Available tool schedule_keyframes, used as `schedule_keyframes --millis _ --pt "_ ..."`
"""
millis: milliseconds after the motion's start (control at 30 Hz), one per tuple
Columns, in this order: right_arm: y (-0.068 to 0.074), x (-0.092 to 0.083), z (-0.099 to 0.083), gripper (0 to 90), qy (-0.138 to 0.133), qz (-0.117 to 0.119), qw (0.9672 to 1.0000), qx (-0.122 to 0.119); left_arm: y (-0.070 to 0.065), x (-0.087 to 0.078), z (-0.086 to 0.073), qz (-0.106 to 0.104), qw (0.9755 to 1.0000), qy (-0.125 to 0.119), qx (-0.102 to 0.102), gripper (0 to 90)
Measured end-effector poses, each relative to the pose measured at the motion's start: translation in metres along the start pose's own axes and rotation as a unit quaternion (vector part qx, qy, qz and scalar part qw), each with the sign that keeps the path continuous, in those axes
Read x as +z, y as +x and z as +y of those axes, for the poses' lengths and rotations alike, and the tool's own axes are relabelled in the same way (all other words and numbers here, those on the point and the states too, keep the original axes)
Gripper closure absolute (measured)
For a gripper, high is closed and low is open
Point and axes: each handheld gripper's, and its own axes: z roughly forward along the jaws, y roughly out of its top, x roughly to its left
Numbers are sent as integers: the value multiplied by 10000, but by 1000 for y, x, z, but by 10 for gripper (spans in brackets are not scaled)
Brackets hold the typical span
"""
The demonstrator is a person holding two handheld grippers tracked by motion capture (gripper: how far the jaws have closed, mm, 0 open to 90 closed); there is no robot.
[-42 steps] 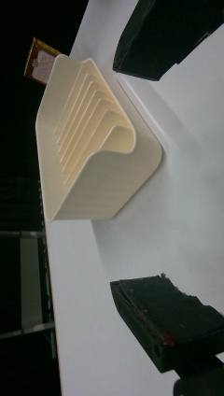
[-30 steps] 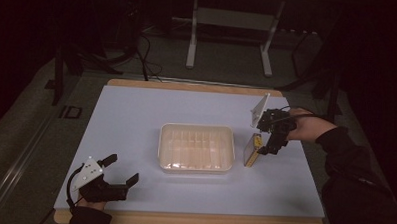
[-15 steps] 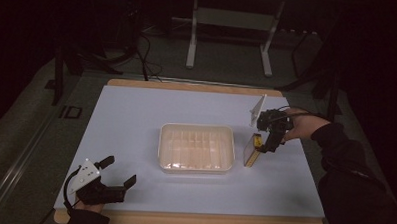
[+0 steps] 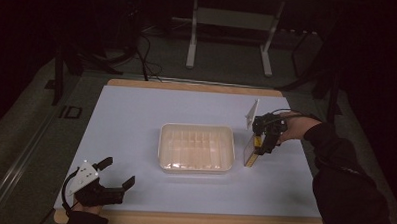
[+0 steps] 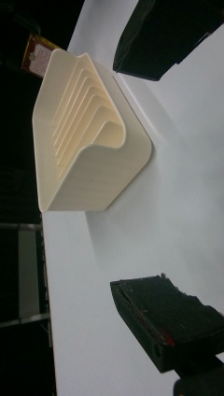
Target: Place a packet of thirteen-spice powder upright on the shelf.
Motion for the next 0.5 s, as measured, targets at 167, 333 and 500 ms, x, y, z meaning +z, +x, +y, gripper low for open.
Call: schedule_keyframes --millis 167,333,500 --pt "-1 2 0 266 25 17 10000 -3 0 0 0 0 10000 5 5 1" --pt "-2 3 1 316 42 -41 10000 -45 0 0 0 0 10000 17 10 1" --pt "-1 0 2 319 137 -99 9998 -141 0 0 0 -6 10000 10 6 1"
